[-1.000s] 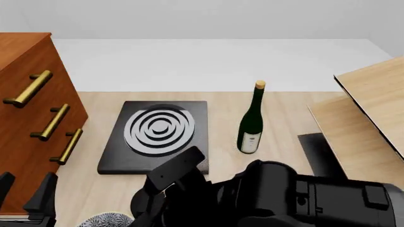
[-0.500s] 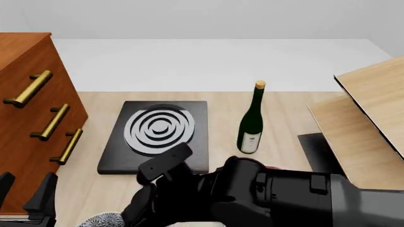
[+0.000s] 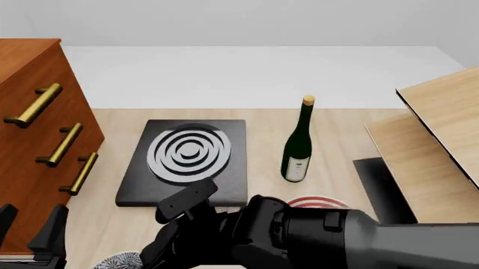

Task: Pick up the akita bowl and put it on the plate.

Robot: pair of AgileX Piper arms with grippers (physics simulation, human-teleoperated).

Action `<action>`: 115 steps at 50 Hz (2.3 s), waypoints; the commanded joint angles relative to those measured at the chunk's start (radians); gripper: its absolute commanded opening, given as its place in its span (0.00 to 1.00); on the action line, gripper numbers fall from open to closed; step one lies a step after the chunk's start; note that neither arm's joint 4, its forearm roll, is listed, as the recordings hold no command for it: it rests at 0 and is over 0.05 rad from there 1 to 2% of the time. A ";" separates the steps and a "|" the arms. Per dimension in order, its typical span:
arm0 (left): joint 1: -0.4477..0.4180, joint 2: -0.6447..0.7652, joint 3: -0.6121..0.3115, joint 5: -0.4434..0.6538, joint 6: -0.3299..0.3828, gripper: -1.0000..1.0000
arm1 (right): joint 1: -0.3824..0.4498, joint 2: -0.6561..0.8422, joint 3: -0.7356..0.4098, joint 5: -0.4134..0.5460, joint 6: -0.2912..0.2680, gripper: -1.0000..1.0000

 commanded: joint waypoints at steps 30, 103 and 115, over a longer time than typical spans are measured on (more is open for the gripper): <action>0.000 0.000 0.000 0.000 0.000 1.00 | 0.043 0.105 0.112 -0.167 0.053 1.00; 0.000 0.000 0.000 0.000 0.000 1.00 | 0.073 0.127 0.094 -0.191 0.041 0.00; 0.000 0.000 0.000 0.000 0.000 1.00 | 0.035 0.041 0.096 -0.132 0.003 0.00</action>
